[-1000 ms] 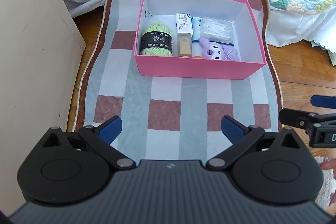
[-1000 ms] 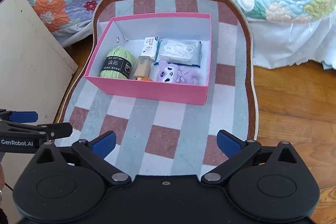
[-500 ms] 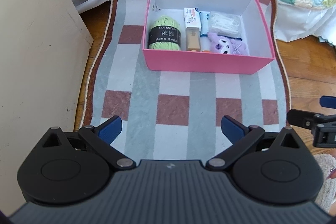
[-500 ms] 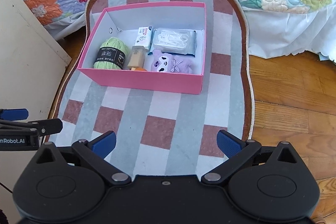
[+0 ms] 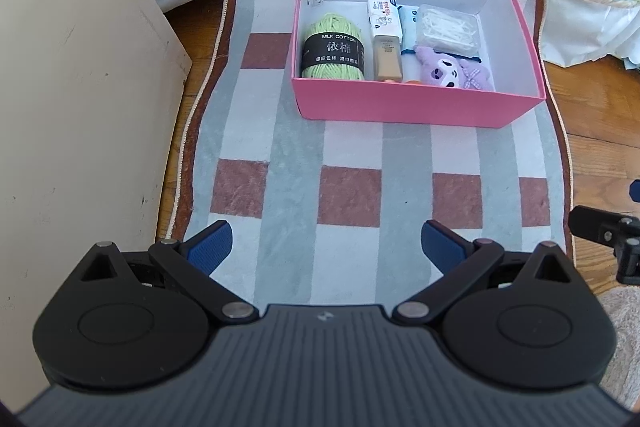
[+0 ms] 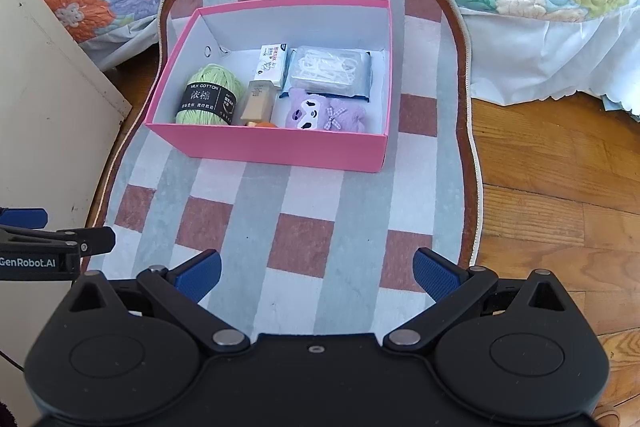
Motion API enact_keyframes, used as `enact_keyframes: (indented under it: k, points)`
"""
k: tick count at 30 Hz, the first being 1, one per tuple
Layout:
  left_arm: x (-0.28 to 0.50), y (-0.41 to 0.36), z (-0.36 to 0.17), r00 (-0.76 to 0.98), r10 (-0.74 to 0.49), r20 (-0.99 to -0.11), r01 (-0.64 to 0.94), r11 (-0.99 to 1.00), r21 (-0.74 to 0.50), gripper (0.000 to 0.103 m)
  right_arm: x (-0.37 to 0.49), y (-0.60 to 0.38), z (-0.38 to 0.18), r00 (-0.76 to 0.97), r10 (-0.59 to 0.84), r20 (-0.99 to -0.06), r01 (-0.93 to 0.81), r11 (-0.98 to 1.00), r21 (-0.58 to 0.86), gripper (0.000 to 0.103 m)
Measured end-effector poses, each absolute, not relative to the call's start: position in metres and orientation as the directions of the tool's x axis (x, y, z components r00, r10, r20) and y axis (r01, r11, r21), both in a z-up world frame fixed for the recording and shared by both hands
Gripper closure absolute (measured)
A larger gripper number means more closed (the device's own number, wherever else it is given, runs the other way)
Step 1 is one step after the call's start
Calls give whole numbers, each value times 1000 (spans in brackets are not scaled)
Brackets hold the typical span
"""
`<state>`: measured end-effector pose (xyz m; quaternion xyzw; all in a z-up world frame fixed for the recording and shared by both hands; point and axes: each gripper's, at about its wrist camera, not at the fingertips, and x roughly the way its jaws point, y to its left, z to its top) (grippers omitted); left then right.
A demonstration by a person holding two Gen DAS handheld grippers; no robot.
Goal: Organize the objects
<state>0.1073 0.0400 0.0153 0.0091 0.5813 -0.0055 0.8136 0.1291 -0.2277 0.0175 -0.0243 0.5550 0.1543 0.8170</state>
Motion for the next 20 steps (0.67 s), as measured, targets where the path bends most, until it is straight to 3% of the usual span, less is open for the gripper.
enact_keyframes:
  k: [20]
  points:
    - [104, 34, 14, 319, 10, -948, 65, 997, 32, 0, 126, -225, 19, 343, 215, -914, -290, 950, 115, 0]
